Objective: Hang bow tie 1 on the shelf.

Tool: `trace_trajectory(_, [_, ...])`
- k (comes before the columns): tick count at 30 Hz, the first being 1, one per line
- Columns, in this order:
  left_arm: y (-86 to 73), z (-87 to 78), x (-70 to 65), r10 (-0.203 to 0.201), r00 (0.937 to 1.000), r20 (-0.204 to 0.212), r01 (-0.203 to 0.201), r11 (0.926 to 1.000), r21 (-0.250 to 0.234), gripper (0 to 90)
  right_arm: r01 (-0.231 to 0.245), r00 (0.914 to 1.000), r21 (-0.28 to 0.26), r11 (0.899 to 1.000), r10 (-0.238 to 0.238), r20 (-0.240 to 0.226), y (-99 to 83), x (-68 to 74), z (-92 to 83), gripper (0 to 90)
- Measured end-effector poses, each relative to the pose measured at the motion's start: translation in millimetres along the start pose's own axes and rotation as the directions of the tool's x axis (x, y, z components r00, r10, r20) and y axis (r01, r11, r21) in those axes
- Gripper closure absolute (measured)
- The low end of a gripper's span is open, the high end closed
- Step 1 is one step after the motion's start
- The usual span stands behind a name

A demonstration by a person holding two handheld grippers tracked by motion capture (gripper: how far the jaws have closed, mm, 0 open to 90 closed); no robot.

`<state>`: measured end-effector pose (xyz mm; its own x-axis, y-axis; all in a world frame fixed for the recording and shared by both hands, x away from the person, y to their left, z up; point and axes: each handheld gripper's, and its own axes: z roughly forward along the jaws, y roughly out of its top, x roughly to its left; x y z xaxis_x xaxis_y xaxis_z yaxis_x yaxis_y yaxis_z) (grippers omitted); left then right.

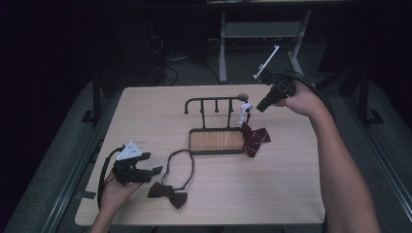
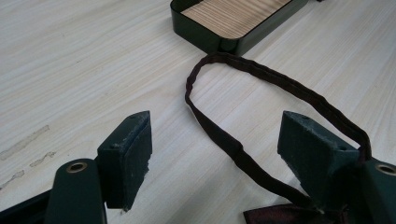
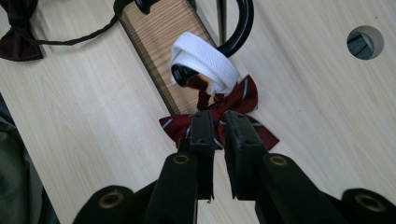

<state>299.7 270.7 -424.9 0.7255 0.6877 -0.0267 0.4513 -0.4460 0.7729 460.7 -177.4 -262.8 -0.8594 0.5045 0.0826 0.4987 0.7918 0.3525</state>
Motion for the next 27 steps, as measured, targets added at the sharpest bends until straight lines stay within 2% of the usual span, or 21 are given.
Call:
trace_trajectory(10, [-0.3,1.0,0.0,0.005,1.0000,0.002,-0.005,1.0000,0.006,26.3,0.007,0.9998,-0.019,1.000,-0.008,-0.019,-10.0,2.6,3.8,77.8])
trace_trajectory(27, [-1.1,4.0,-1.0,0.000,1.0000,0.008,0.000,0.9999,0.013,26.3,0.028,0.9981,-0.070,0.997,-0.032,-0.053,-34.3,18.9,13.8,69.2])
